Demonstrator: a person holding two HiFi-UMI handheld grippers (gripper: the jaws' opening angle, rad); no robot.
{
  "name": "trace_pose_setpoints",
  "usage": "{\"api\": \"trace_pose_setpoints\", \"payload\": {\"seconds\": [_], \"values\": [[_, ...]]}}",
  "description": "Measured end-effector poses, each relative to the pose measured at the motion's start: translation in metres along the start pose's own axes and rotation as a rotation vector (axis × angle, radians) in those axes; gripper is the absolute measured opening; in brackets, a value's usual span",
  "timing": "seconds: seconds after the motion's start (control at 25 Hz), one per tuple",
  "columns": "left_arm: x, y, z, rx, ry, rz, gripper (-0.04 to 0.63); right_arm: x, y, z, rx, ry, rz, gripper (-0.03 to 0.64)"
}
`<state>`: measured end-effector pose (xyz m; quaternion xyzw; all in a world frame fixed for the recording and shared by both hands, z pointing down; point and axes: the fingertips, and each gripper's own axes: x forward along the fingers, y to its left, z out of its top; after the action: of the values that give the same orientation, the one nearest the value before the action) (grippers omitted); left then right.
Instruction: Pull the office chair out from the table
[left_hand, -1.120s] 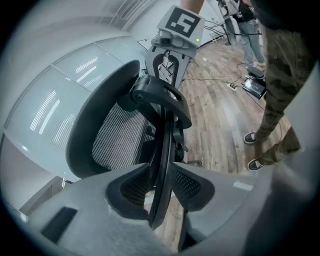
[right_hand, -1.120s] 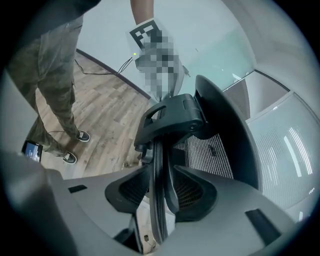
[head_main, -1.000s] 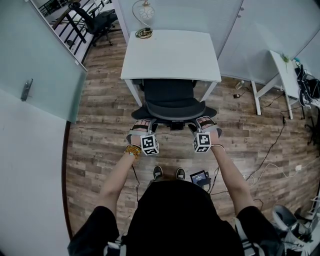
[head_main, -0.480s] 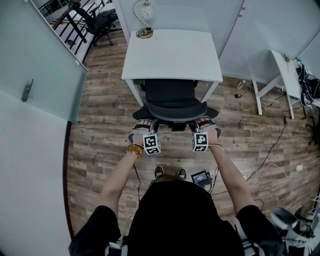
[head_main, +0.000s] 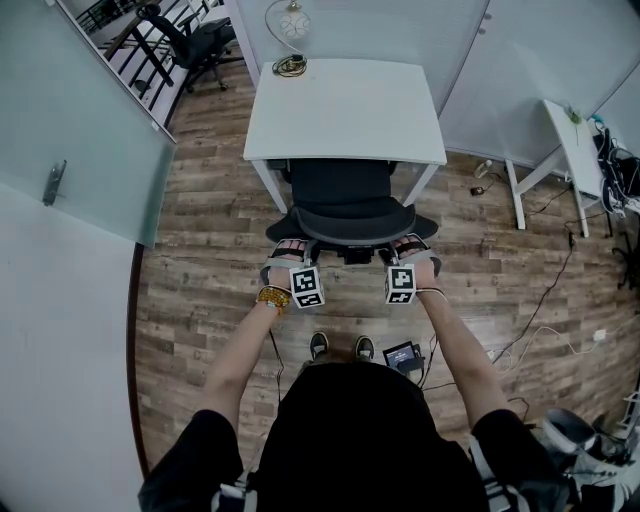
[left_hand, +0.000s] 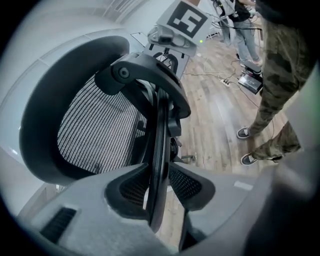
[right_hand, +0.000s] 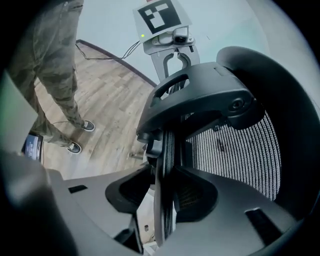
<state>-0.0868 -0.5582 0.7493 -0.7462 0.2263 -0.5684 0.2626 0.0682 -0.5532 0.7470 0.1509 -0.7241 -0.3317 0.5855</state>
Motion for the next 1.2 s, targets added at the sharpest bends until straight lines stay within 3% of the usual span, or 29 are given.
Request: {"api": "trace_pose_setpoints", "payload": {"seconds": [0.24, 0.4, 0.6, 1.2], "values": [[0.005, -0.004, 0.002, -0.001, 0.006, -0.007, 0.124, 0.002, 0.004, -0.001, -0.005, -0.001, 0.012, 0.111], [0.005, -0.005, 0.001, 0.016, 0.001, 0.031, 0.124, 0.003, 0.003, 0.000, 0.011, 0.000, -0.004, 0.073], [0.004, -0.004, -0.001, 0.022, 0.006, 0.069, 0.120, 0.002, 0.003, 0.003, 0.039, 0.002, -0.001, 0.071], [0.004, -0.003, -0.018, 0.033, 0.067, 0.018, 0.117, 0.004, 0.001, 0.022, 0.089, 0.011, 0.021, 0.075]]}}
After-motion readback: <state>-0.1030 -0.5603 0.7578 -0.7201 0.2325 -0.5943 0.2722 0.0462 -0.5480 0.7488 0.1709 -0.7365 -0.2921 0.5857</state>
